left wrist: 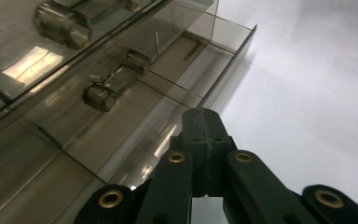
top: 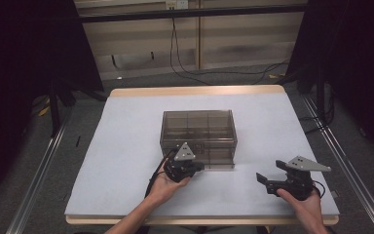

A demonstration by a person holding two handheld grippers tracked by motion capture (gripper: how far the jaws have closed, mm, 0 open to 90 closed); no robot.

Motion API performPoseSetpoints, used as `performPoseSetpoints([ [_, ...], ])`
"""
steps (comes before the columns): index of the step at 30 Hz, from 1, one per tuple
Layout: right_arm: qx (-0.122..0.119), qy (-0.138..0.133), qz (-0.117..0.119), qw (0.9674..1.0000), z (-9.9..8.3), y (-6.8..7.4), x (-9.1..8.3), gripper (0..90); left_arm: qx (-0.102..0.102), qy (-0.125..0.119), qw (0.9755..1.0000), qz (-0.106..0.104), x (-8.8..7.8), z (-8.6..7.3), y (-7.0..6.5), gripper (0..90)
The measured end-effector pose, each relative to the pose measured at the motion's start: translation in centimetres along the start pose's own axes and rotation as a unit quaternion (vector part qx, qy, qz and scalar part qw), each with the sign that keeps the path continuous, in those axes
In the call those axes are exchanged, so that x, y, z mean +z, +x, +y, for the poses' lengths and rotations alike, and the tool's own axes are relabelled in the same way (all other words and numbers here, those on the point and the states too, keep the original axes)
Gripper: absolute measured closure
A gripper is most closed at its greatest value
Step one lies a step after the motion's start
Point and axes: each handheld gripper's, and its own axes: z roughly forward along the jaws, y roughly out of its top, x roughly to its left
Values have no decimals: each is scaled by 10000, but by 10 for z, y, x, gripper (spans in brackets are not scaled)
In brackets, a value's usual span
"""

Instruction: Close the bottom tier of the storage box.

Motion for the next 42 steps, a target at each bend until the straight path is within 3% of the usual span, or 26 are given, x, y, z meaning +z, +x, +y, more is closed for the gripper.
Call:
performPoseSetpoints([
  [3,-8,-6,2,10000,0,0,0,101,-36,-18,10000,-47,1,-1,-2,900],
  [9,7,-14,-1,10000,-1,-1,-2,101,159,236,9996,-46,6,-5,-8,900],
  [11,-18,-3,-27,10000,-1,-1,-2,101,39,101,9999,-78,8,-5,-7,900],
  [18,10,-10,-1,10000,0,-1,-1,101,34,185,9998,-40,7,-4,-3,900],
  [20,5,-4,-14,10000,0,0,-1,102,-22,95,9999,-57,8,-5,-3,900],
  [31,28,-2,27,10000,0,0,-1,101,-11,123,9999,25,8,-4,0,900],
  [36,36,7,9,10000,0,-1,0,101,-114,23,9999,82,8,-5,2,900],
  [42,27,20,40,10000,0,0,1,101,-134,65,9998,139,7,-4,4,900],
])
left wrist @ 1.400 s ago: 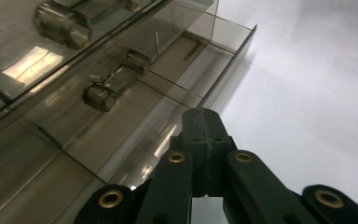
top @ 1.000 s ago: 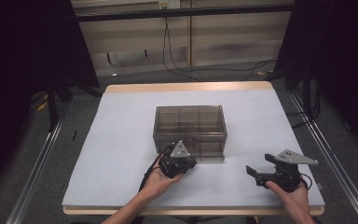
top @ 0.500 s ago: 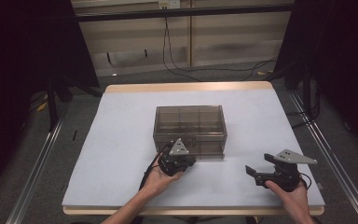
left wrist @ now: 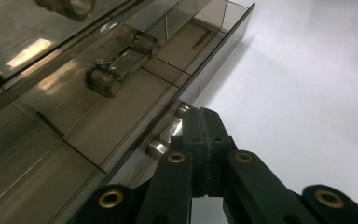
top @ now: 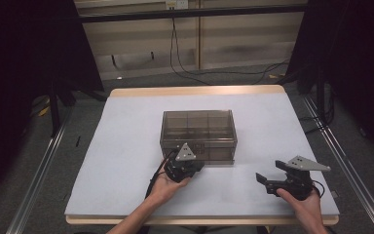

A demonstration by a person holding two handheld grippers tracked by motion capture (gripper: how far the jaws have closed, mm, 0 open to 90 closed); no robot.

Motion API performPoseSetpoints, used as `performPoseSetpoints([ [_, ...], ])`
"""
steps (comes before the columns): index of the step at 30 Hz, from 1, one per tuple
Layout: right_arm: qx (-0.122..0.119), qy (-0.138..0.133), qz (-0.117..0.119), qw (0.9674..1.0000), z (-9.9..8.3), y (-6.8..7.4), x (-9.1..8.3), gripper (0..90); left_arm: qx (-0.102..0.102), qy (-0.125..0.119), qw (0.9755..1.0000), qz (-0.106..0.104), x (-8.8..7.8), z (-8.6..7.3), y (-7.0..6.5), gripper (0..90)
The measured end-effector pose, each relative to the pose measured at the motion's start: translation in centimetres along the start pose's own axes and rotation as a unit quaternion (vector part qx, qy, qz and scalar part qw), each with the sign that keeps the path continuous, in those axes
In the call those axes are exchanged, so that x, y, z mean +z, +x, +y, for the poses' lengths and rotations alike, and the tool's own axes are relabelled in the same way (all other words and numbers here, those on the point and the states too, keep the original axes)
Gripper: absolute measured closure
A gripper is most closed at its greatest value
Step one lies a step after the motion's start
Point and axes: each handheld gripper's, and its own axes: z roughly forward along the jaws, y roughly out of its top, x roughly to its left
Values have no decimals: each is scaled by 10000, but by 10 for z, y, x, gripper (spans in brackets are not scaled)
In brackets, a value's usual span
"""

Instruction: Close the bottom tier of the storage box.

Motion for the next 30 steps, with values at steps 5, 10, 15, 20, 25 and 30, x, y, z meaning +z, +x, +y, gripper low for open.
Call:
performPoseSetpoints([
  [5,-3,-4,-11,10000,0,0,-1,101,-71,-50,10000,27,0,-1,3,900],
  [10,15,-11,-7,10000,0,0,-1,101,-61,5,9999,83,1,-1,3,900],
  [15,17,-7,-30,10000,-1,-1,-1,101,-49,40,9999,125,1,-1,4,900],
  [20,22,4,-23,10000,-1,-1,-1,101,-173,11,9998,124,1,-2,8,900],
  [25,38,3,-18,10000,-1,-1,-2,101,-189,70,9997,163,1,-1,10,900],
  [30,45,-9,-41,10000,-1,-1,-2,101,-172,91,9996,192,0,-2,12,900],
])
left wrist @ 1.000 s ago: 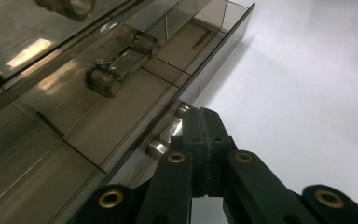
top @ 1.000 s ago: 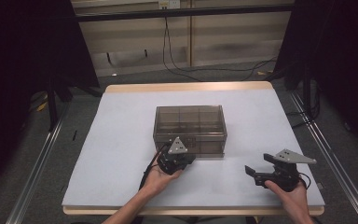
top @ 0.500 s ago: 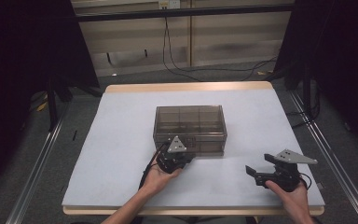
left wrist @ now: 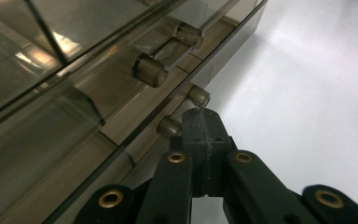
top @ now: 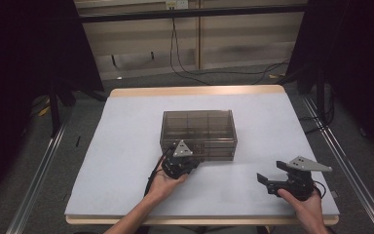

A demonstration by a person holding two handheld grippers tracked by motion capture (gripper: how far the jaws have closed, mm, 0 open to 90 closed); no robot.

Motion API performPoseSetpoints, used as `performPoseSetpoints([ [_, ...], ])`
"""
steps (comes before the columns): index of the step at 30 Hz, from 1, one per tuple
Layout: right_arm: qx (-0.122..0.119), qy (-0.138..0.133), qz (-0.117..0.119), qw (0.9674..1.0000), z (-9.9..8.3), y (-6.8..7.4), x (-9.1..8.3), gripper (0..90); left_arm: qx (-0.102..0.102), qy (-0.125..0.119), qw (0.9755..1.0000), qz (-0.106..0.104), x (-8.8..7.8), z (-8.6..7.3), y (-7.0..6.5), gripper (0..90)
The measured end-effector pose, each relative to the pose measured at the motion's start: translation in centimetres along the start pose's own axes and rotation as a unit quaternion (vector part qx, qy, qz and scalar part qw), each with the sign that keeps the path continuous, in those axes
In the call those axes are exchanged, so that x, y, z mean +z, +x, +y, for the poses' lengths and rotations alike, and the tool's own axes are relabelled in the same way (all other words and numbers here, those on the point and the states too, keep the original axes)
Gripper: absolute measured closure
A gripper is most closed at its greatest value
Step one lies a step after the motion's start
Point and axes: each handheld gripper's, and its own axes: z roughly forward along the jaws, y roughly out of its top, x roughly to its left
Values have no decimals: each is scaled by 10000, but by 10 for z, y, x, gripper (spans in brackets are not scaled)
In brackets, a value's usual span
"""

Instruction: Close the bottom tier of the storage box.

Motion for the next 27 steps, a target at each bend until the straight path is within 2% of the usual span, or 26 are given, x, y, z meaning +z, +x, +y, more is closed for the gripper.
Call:
performPoseSetpoints([
  [2,12,1,23,10000,0,0,0,101,34,34,10000,18,2,0,-1,900],
  [5,-17,0,40,10000,0,0,0,101,-4,-38,10000,49,3,0,-2,900],
  [6,-6,2,33,10000,0,0,-1,101,48,33,10000,79,1,0,-1,900],
  [7,0,-3,24,10000,0,0,-1,101,-33,-21,10000,61,2,0,-1,900],
  [10,-20,-9,6,10000,0,0,-1,101,-66,-79,9999,90,2,-1,1,900],
  [11,5,-15,17,10000,0,0,-1,101,-24,-10,9999,102,1,0,2,900],
  [12,2,-10,17,10000,0,0,-1,101,-74,-96,9999,85,3,-1,2,900],
  [15,10,-2,19,10000,0,0,0,101,-96,-58,9999,110,2,-1,4,900],
  [22,-3,-5,4,10000,0,0,0,101,-100,-120,9998,131,5,-1,2,900],
  [23,-13,-10,16,10000,0,0,0,101,-15,-63,9999,151,4,0,3,900],
  [25,-38,5,1,10000,0,0,-1,101,-93,-135,9998,111,5,-1,3,900],
  [26,7,-15,15,10000,0,0,-1,101,-48,-71,9999,124,4,-1,3,900],
  [27,12,-14,17,10000,0,0,-1,101,-66,-122,9998,123,5,-1,3,900],
])
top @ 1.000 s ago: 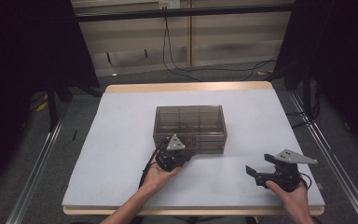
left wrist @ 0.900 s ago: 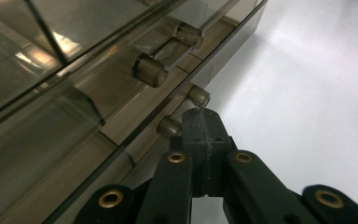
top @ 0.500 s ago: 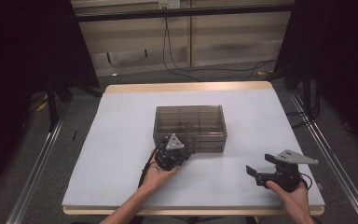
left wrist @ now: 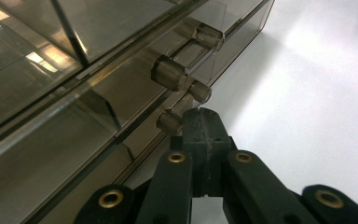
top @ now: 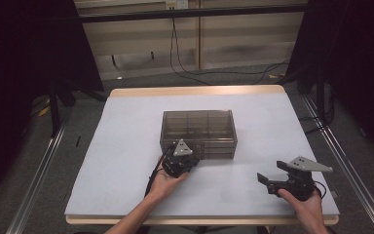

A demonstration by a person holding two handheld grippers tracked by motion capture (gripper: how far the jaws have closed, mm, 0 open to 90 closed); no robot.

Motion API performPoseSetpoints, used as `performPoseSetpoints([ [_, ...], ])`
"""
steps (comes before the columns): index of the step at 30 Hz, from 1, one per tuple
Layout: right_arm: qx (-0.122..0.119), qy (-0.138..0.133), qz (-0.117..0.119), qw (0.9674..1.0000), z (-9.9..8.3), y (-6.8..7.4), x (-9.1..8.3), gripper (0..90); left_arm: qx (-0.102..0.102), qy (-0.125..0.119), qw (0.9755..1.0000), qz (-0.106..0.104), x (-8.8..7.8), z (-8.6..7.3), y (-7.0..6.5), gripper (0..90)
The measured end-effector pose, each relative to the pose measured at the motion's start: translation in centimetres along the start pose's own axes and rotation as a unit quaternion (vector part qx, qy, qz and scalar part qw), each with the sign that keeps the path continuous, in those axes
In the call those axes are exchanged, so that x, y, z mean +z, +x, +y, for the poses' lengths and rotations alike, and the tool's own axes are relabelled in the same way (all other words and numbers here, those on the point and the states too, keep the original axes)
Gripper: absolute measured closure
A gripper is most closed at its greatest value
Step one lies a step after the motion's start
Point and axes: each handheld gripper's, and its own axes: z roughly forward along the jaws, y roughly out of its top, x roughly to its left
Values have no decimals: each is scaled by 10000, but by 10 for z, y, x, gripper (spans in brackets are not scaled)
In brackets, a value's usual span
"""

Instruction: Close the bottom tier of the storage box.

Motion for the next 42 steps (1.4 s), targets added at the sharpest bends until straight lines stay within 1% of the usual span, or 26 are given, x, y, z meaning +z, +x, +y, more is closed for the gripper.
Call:
performPoseSetpoints([
  [1,-20,8,-24,10000,0,0,0,101,-1,-7,10000,-5,0,0,0,900],
  [2,-37,0,-30,10000,0,-1,0,101,11,65,10000,6,-1,0,1,900],
  [3,-42,1,-19,10000,0,-1,0,101,20,24,10000,-25,0,0,1,900],
  [6,-38,8,-16,10000,0,0,0,101,25,44,10000,55,0,0,-1,900],
  [7,-40,8,-15,10000,0,0,0,101,56,93,9999,-16,-1,0,-1,900],
  [8,-32,4,-11,10000,0,0,0,101,-44,66,9996,-263,-1,-1,-1,857],
  [9,-42,14,-2,10000,0,0,0,101,6,68,9995,-314,-2,-1,-4,796],
  [10,-47,12,-2,10000,0,0,0,101,97,93,9994,-314,-4,0,-8,774],
  [12,-17,-13,4,10000,1,0,0,101,167,-16,9988,-449,-7,1,-14,726],
  [13,-48,4,-12,10000,1,-1,0,101,256,2,9987,-435,-10,3,-17,683],
  [15,-46,6,-5,10000,1,-1,0,101,370,-94,9987,-338,-15,6,-22,574],
  [17,-49,4,12,10000,1,0,0,101,350,-172,9987,-319,-21,8,-24,477],
  [19,-40,5,21,10000,0,0,0,101,390,-182,9987,-290,-28,10,-24,408],
  [20,-54,1,9,10000,0,-1,0,101,375,-261,9984,-330,-30,10,-24,356],
  [22,-37,12,8,10000,1,-1,1,101,353,-323,9983,-337,-35,11,-24,300],
  [24,-12,13,37,10000,1,-1,1,101,340,-284,9986,-298,-39,10,-22,227],
  [25,-25,5,39,10000,1,-1,1,101,271,-342,9986,-296,-41,9,-22,204],
  [26,-16,4,39,10000,1,0,1,101,292,-346,9986,-290,-44,8,-21,184],
  [28,-16,4,37,10000,1,0,1,101,210,-358,9989,-204,-49,7,-20,131],
  [29,-22,7,39,10000,1,0,1,101,174,-390,9989,-214,-52,5,-19,109],
  [33,-10,4,31,10000,1,-1,1,101,171,-371,9991,-90,-66,0,-15,74],
  [36,-44,20,9,10000,1,-1,1,101,73,-359,9993,56,-75,-4,-10,81],
  [38,-24,10,18,10000,1,-1,1,101,43,-397,9992,80,-81,-8,-7,74],
  [39,-6,5,24,10000,1,0,1,101,-40,-402,9991,126,-84,-11,-5,74],
  [40,-20,26,-9,10000,0,-1,1,101,-1,-369,9991,207,-88,-13,-2,71],
  [42,-17,19,-12,10000,0,-1,0,101,-129,-404,9988,224,-95,-18,1,62],
])
